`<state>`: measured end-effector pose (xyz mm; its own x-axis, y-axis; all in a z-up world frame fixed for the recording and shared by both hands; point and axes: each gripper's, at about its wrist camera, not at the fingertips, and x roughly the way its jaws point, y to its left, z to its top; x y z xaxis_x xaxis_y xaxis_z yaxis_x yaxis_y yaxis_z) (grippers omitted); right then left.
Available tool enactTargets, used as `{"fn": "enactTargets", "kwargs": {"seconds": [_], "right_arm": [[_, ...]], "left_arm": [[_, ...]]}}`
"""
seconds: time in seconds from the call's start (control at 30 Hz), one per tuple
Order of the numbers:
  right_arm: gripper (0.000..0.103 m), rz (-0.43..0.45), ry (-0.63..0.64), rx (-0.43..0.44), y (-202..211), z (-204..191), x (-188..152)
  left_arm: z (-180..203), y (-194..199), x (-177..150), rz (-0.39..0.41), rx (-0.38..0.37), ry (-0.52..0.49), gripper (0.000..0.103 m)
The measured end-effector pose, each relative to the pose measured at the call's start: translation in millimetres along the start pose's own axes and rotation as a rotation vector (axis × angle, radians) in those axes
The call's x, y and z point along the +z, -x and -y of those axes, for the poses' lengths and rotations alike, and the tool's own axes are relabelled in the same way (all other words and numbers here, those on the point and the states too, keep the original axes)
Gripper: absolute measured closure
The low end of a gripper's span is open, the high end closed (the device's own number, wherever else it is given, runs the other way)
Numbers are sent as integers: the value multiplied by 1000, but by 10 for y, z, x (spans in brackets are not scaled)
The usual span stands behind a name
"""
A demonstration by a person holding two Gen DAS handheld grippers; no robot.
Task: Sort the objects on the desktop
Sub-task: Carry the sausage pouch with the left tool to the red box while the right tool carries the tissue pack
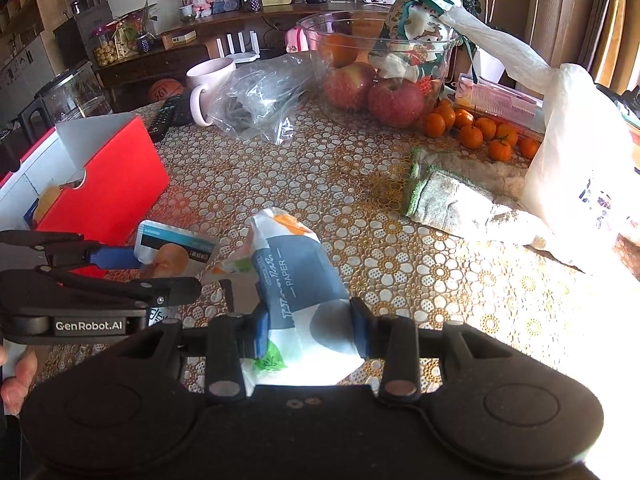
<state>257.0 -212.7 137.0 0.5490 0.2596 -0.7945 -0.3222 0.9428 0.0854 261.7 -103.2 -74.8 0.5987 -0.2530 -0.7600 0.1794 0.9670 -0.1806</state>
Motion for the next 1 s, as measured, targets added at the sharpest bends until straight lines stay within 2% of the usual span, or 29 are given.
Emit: {"fn": "enactTargets", "kwargs": {"seconds": [0.37, 0.7, 1.0], "right_arm": [[64, 53, 36, 14, 592, -309, -71], [64, 79, 112, 55, 896, -873, -16], [64, 100, 194, 98, 953, -1536, 149]], "left_arm": [[-53, 768, -130, 38, -62, 22, 43], [-462, 1471, -203, 93, -29, 19, 43], [-987, 1923, -234, 137, 36, 39, 43]]}}
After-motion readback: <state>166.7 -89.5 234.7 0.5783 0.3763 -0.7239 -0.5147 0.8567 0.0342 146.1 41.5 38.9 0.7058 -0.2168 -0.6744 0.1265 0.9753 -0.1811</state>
